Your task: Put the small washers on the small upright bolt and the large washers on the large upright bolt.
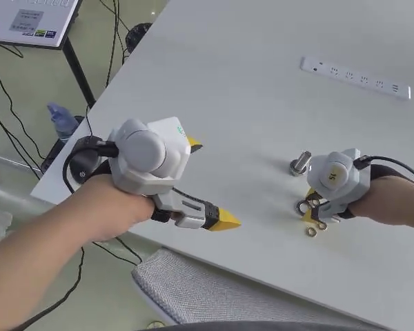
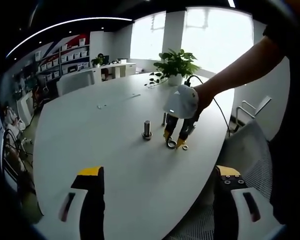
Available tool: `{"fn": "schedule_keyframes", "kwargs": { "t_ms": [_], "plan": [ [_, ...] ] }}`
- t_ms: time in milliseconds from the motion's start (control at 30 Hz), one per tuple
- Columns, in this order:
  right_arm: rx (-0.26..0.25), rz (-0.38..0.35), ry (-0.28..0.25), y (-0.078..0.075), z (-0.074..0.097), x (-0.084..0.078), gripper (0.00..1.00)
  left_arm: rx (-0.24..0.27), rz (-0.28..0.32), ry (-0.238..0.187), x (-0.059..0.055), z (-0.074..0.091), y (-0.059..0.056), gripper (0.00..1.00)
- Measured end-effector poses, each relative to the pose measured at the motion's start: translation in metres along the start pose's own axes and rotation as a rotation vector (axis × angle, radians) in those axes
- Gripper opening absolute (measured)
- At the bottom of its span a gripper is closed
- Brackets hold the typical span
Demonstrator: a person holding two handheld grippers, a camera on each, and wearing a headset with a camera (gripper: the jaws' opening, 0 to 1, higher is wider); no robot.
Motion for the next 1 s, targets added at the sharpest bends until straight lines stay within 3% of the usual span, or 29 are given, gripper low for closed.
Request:
{"fn": "schedule_keyframes", "kwargs": {
  "t_ms": [267,467,833,1000],
  "plan": [
    [0.025,0.006,0.101,-0.0053,-0.0045,-0.0034,0.22,0.012,0.006,-0.007,0.0006,0.0014,0.0004,0.89],
    [0.018,-0.053,0.034,-0.0074,-0.0060,-0.0079,0.21,0.017,0.010,-0.021,0.0048,0.0034,-0.0041,0.89],
    [0.035,-0.013,0.062,-0.0080,-0.0077,-0.0054,0.20,0.023,0.017,-0.021,0.0028,0.0002,-0.0064,0.88],
    [0.026,-0.029,0.043,-0.0091,-0.0056,-0.0059,0.21,0.023,0.020,-0.010,-0.0013,0.0001,-0.0078,0.87]
  ]
}}
Point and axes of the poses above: the centre of the closed fingertips' face, and the gripper's own axes: z roughly backward along the fingers, y roughly to its left, x roughly out of its top, the point moved 2 cm from there along z, roughly backward along the fingers, and after that the axes turned 11 degrees about z, right-handed, at the moved point
